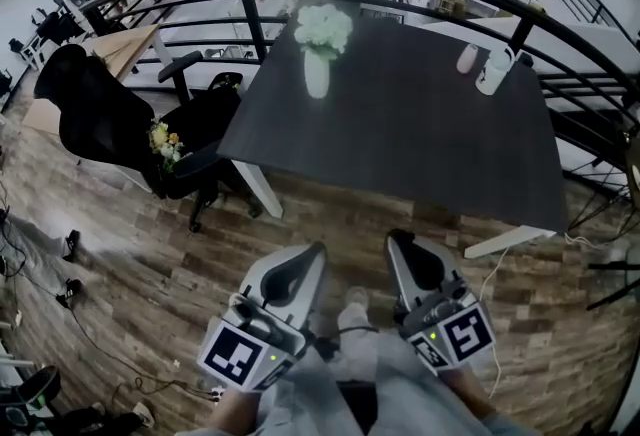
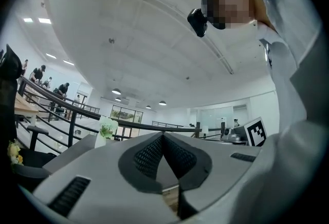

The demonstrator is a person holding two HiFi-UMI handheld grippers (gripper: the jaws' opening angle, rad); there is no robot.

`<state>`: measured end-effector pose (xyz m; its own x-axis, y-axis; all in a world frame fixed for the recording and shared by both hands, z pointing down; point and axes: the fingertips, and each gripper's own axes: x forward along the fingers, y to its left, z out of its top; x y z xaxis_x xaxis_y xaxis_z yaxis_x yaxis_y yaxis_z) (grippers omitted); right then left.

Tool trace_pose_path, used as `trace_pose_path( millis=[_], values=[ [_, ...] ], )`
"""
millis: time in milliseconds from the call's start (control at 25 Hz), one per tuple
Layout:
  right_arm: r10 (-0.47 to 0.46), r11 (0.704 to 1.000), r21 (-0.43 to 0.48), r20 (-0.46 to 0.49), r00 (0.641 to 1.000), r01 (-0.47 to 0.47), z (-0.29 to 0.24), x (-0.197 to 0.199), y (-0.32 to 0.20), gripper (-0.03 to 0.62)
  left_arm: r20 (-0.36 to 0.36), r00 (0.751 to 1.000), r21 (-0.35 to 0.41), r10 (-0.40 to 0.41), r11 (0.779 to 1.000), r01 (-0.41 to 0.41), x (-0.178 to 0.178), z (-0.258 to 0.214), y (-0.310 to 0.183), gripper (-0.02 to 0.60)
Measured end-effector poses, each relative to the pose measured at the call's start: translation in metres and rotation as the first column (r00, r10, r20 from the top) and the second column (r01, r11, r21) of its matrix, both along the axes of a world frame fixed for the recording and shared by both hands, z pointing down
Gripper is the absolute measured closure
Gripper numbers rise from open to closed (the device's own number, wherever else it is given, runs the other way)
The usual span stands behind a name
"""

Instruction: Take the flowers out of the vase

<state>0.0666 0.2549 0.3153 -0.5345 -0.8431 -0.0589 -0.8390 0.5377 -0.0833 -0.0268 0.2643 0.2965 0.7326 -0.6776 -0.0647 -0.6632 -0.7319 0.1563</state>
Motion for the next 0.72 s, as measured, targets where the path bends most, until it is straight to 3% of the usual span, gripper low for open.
trace_pose_path(
  millis=[520, 720],
  values=[
    [-0.094, 0.996, 0.006, 0.012, 0.995, 0.094, 0.001, 0.047, -0.090, 0.591, 0.004, 0.996, 0.009, -0.093, 0.996, 0.093, 0.049, 0.001, -0.078, 0.583],
    [-0.109, 0.993, -0.034, 0.036, 0.993, 0.110, 0.011, 0.055, -0.109, 0.591, 0.016, 0.995, -0.014, -0.102, 0.995, 0.102, 0.061, 0.002, -0.093, 0.583]
  ],
)
